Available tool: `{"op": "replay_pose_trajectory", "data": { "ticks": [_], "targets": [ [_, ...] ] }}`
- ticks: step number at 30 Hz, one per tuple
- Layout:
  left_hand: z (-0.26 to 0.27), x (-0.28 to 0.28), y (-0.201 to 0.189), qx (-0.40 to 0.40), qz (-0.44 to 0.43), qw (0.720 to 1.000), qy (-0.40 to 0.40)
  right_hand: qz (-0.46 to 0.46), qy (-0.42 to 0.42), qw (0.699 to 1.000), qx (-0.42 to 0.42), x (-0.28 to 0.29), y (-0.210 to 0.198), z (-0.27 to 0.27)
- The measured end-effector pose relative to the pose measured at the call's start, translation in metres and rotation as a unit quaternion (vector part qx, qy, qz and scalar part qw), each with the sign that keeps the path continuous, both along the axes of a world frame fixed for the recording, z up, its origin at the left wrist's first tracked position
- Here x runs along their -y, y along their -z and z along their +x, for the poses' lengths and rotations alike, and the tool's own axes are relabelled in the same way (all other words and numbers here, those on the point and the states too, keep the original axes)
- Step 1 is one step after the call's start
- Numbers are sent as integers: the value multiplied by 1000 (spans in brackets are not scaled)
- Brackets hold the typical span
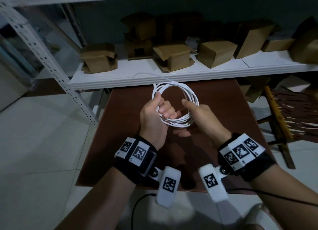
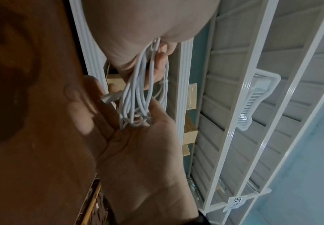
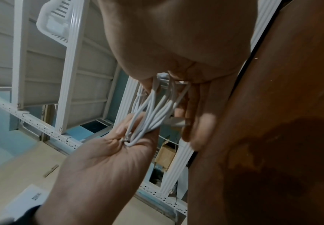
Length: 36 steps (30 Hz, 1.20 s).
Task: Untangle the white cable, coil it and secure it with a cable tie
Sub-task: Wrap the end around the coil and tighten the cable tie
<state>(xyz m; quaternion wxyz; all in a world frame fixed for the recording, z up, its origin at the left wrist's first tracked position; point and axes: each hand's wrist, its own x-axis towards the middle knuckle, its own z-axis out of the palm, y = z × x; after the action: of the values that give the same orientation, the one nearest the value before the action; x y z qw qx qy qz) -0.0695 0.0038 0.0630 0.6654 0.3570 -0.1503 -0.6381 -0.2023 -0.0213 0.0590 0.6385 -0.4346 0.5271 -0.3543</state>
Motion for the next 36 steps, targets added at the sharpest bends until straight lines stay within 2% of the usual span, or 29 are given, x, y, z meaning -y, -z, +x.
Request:
{"op": "replay_pose_trajectory", "data": {
  "ticks": [5, 8, 12, 14, 16, 18, 19, 21, 23, 24, 27, 31, 36],
  "targets": [
    [-2, 1, 3, 61, 25, 998, -14, -99, 19, 993, -62, 4, 9, -3],
    [-3, 1, 7, 79, 45, 995, -33, -127, 4, 988, -87, 6, 14, -4],
    [1, 5, 6, 91, 77, 991, -57, -115, 6, 993, -39, 5, 14, -4],
    [3, 6, 8, 141, 91, 984, -64, -116, 13, 993, -30, 6, 17, -4],
    [8, 6, 16, 226, 102, 967, -60, -134, 7, 989, -56, 9, 23, -6],
    [14, 5, 20, 360, 109, 926, -32, -150, -1, 985, -90, 14, 31, -9],
    [18, 4, 20, 437, 113, 892, -10, -153, -2, 982, -109, 18, 35, -11],
    [26, 4, 18, 579, 112, 807, 35, -157, -6, 976, -149, 24, 43, -17],
    [34, 5, 20, 679, 113, 721, 85, -155, -15, 971, -182, 27, 49, -20],
    [37, 5, 22, 702, 121, 692, 114, -153, -22, 967, -200, 28, 54, -22],
    [41, 4, 34, 725, 156, 639, 204, -138, -63, 957, -248, 28, 68, -24],
    [34, 2, 50, 783, 160, 534, 276, -101, -128, 929, -333, 21, 89, -25],
    [31, -7, 62, 797, 188, 444, 365, -75, -202, 883, -417, 11, 103, -20]
  ]
}}
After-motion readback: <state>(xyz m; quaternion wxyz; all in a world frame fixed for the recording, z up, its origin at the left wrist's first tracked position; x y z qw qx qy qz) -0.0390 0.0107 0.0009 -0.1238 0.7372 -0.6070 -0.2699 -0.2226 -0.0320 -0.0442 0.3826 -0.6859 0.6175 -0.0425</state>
